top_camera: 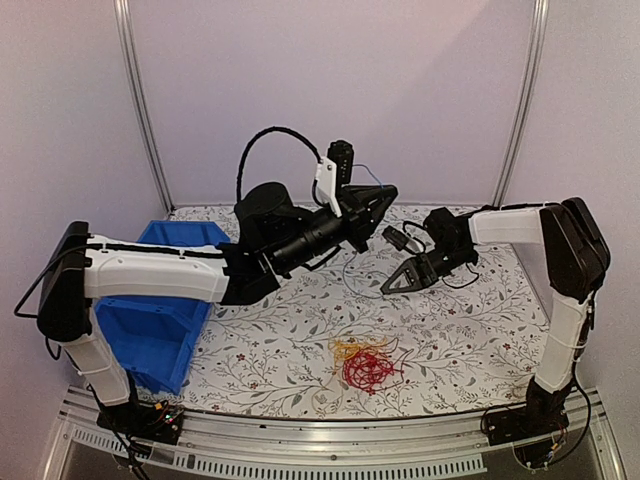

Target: Untangle the cables

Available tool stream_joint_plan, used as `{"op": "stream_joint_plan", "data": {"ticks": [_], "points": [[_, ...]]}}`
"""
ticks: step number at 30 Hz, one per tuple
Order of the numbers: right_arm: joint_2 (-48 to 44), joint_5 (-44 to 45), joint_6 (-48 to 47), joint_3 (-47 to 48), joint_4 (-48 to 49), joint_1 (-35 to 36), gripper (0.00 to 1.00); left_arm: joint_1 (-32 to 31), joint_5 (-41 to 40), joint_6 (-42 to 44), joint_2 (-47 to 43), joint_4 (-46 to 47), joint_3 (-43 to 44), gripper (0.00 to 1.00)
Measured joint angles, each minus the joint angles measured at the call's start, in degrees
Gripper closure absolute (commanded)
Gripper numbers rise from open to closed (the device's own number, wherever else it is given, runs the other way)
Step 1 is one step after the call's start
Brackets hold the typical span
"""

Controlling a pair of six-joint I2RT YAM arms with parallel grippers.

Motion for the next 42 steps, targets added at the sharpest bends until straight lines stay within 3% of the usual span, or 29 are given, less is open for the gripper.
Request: {"op": "stream_joint_plan", "data": {"ticks": [8,14,15,17,19,23,28,36,42], "points": [[0.1,13.7,6.1,-2.4,7.2,-1.4,1.0,1.0,-4.1,6.2,-6.2,-12.9,6.3,1.0],[0.1,16.5,8.4,-2.3,9.4,-2.5,1.0,4.2,-7.2,8.0,-13.1,-15.8,9.8,1.0],[0.1,16.9,8.5,-2.3,9.4,-2.4,0.95,4.4,-7.4,8.1,-13.3,-15.8,9.8,1.0],[0.1,17.1,8.7,-2.3,9.5,-2.4,0.73,4.4,-7.7,8.1,-13.1,-16.1,9.7,1.0],[0.1,16.9,8.5,-2.3,9.1,-2.4,0.62,4.7,-7.9,8.1,-12.5,-16.9,9.5,1.0],[-1.0,16.6,6.9,-2.3,8.1,-2.4,0.61,5.5,-7.9,8.1,-11.4,-20.1,9.4,1.0],[-7.8,17.1,4.5,-1.9,6.7,-2.4,0.47,9.0,-7.8,8.1,-11.2,-24.6,9.5,1.0],[-15.3,21.6,0.2,-1.6,5.2,-2.9,0.44,18.8,-7.0,8.2,-11.2,-33.4,13.8,1.0],[-20.3,25.6,-1.3,-10.4,6.8,-5.1,0.44,25.2,-7.2,10.7,-12.1,-38.8,20.8,1.0]]}}
